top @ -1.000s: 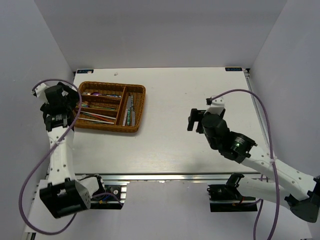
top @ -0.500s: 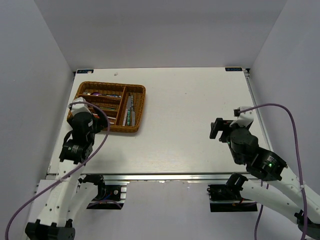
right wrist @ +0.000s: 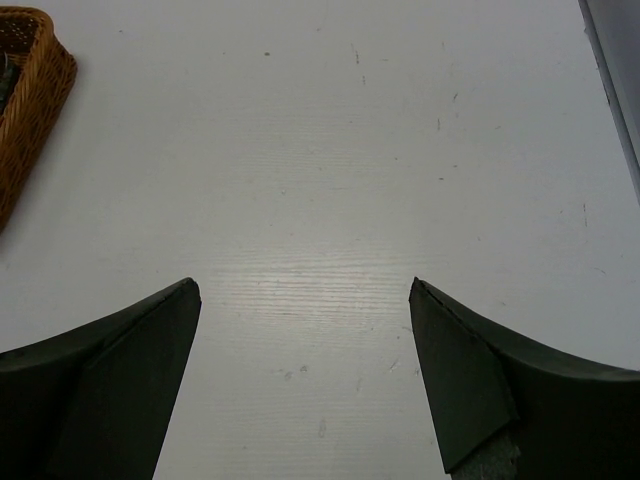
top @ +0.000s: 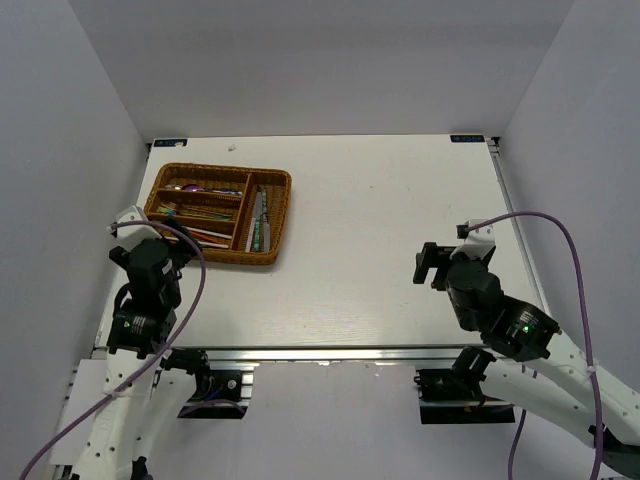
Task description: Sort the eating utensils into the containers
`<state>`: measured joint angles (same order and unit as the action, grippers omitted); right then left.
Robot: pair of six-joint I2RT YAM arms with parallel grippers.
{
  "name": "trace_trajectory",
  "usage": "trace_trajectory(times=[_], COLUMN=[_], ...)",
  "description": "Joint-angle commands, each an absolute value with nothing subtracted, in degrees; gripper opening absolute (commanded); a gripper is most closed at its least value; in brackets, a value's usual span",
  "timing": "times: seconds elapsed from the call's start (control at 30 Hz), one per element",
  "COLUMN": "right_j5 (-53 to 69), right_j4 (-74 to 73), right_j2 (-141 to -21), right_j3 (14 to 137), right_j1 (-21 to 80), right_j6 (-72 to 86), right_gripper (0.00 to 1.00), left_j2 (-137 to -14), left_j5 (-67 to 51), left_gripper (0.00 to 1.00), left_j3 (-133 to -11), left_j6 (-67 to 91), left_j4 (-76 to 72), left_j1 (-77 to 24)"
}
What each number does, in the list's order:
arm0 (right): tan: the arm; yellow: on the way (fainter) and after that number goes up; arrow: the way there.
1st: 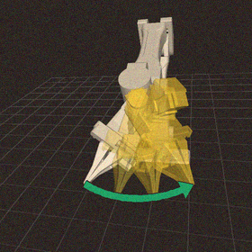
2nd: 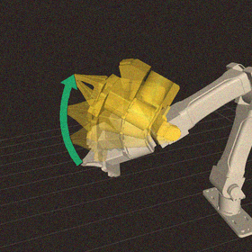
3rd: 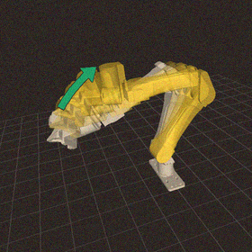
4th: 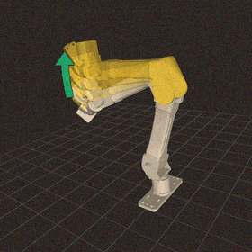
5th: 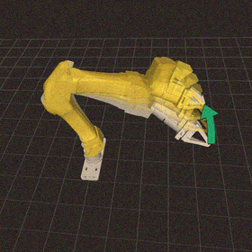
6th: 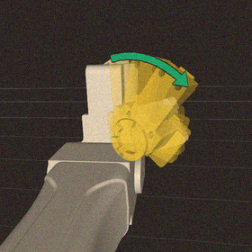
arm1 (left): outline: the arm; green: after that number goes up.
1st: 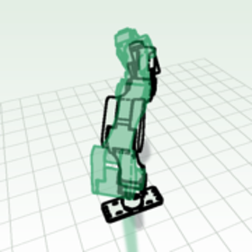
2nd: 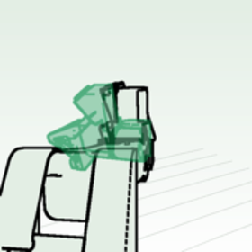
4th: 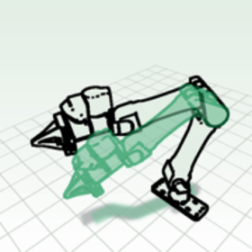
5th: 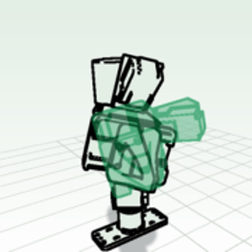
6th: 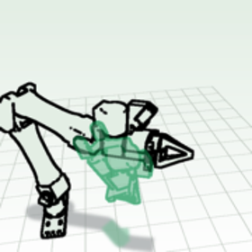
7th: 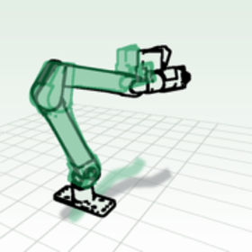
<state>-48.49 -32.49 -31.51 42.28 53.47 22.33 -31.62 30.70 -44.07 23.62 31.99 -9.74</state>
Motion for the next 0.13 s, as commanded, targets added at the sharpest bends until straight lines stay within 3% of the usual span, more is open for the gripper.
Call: trace_trajectory(times=[0.0,0.1], right_j5=[-48.95,-48.78], right_j4=[-29.18,-29.09], right_j2=[-31.99,-32.61], right_j3=[42.54,42.89], right_j1=[53.44,53.44], right_j6=[23.20,23.12], right_gripper=[0.89,0.89], left_j2=[-30.15,-30.85], left_j5=[31.82,31.99], left_gripper=[0.98,0.98], left_j3=[-44.47,-44.74], left_j6=[23.91,23.91], left_j4=[31.73,32.08], left_j1=[-9.93,-9.93])
